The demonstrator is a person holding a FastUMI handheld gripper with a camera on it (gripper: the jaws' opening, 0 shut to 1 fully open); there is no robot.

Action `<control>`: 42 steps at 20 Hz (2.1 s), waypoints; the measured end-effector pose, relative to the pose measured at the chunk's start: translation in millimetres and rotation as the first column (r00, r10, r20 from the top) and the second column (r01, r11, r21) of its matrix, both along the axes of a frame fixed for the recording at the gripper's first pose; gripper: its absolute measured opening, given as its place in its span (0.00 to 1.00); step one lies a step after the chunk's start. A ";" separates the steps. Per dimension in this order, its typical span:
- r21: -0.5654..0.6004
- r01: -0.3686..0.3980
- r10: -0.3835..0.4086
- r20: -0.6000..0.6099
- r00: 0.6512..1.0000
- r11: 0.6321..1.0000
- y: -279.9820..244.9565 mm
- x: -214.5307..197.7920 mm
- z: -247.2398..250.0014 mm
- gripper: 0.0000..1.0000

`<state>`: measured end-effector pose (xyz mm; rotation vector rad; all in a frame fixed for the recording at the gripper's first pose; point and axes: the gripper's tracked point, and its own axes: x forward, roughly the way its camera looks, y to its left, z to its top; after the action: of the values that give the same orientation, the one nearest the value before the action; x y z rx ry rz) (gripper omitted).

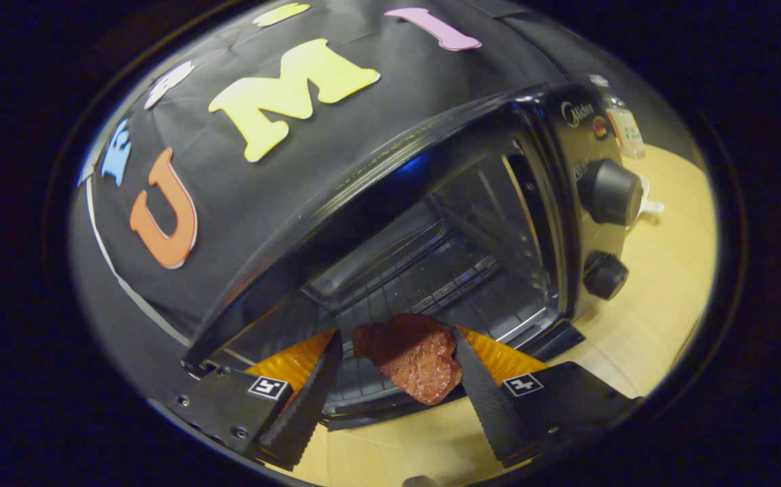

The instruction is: Open the toaster oven, put the food inside, and close the toaster oven door.

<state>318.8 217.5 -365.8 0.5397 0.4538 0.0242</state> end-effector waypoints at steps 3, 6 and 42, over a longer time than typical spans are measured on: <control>-0.105 -0.033 0.033 0.000 0.999 0.994 -11.2 -15.3 2.8 1.00; -0.158 -0.072 0.072 -0.006 0.997 0.985 -18.0 -37.0 11.2 1.00; -0.407 -0.482 0.352 -0.354 0.866 0.776 -14.3 -211.8 -92.0 1.00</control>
<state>107.0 203.2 -457.8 -0.0732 0.8071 0.2697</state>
